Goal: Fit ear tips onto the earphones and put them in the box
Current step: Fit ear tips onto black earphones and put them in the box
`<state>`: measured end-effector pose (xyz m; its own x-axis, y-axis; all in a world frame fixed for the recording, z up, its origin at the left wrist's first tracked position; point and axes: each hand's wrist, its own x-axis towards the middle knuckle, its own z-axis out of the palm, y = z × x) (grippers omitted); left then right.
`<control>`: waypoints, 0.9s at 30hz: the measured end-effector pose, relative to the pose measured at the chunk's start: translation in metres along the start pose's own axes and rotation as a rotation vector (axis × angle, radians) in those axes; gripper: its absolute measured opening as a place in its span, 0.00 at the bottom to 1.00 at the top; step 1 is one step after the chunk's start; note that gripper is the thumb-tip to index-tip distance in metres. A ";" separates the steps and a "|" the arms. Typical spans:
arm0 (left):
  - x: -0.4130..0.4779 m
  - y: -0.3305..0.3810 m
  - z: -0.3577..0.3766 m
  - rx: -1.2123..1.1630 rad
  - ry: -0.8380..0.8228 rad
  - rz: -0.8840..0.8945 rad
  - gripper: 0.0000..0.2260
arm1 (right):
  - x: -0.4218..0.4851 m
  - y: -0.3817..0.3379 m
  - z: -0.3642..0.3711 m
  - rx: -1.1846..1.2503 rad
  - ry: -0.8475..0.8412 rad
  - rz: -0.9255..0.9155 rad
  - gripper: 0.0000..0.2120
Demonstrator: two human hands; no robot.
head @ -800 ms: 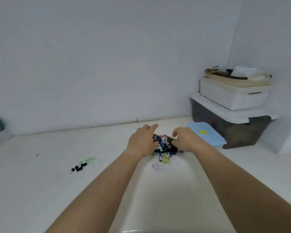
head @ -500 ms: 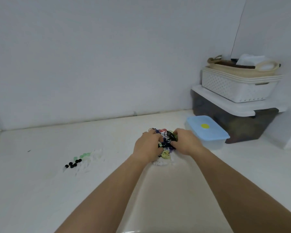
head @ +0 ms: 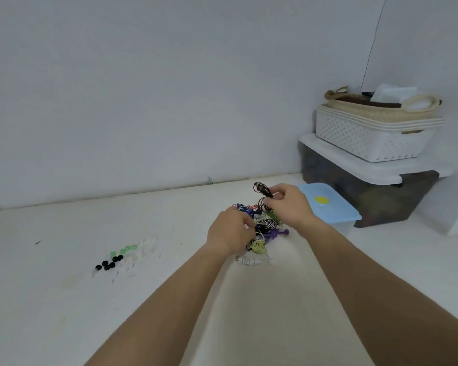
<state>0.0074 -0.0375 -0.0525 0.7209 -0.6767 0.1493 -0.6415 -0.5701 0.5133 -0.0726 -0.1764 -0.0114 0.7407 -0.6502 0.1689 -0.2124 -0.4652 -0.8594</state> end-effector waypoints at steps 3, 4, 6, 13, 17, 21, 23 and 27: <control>-0.001 0.002 -0.004 -0.155 0.044 -0.040 0.06 | 0.002 -0.020 -0.009 0.184 -0.021 0.024 0.07; -0.003 0.004 -0.007 -0.214 0.085 -0.064 0.06 | 0.002 -0.026 -0.012 0.234 -0.043 0.036 0.07; -0.006 0.007 -0.014 -0.356 0.188 -0.113 0.07 | 0.002 -0.038 -0.015 0.303 -0.083 0.051 0.08; -0.016 0.018 -0.051 -1.301 0.133 -0.271 0.17 | -0.009 -0.067 -0.006 0.433 -0.202 0.048 0.05; -0.031 0.007 -0.071 -1.691 0.053 -0.314 0.22 | -0.021 -0.077 0.011 0.478 -0.284 0.056 0.04; -0.047 -0.016 -0.081 -1.800 0.080 -0.406 0.16 | -0.031 -0.077 0.033 0.452 -0.349 0.084 0.06; -0.056 -0.033 -0.083 -1.727 0.064 -0.444 0.12 | -0.036 -0.076 0.046 0.416 -0.381 0.089 0.04; -0.075 -0.067 -0.084 -1.448 0.123 -0.426 0.10 | -0.050 -0.072 0.073 0.244 -0.437 0.099 0.03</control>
<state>0.0185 0.0904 -0.0269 0.8445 -0.5007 -0.1903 0.3653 0.2786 0.8882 -0.0478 -0.0666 0.0070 0.9331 -0.3477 -0.0923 -0.1789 -0.2257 -0.9576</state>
